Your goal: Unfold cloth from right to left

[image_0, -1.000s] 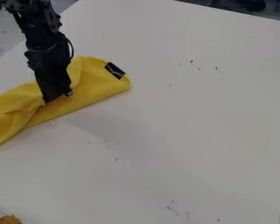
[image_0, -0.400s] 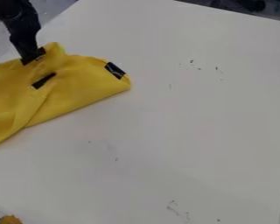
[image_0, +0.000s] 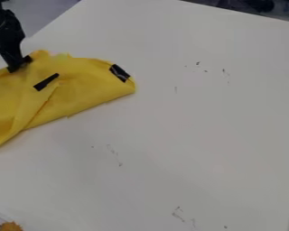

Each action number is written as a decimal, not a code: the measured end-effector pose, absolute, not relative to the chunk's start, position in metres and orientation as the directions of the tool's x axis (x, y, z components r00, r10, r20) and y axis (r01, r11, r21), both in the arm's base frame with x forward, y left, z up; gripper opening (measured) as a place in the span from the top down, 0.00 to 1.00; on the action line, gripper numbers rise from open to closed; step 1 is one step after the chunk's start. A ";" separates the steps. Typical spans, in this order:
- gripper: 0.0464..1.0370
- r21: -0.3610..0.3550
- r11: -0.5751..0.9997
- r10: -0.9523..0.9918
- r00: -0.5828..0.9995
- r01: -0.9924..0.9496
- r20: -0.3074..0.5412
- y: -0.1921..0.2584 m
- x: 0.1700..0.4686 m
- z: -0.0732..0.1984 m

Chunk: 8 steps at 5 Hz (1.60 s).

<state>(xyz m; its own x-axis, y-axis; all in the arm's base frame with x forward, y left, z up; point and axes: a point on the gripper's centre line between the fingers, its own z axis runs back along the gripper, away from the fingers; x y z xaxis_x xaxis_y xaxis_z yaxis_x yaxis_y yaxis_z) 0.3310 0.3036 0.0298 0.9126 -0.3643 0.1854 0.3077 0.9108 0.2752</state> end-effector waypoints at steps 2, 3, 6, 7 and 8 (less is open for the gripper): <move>0.80 0.260 0.902 -0.393 0.904 0.344 0.170 0.309 0.336 0.020; 0.52 0.269 0.891 -0.415 0.896 0.365 0.159 0.313 0.340 0.022; 0.03 0.358 0.849 -0.457 0.880 0.388 0.130 0.346 0.361 0.029; 0.04 0.428 0.824 -0.459 0.880 0.371 0.121 0.361 0.368 0.043; 0.04 0.424 0.827 -0.452 0.884 0.368 0.115 0.364 0.370 0.055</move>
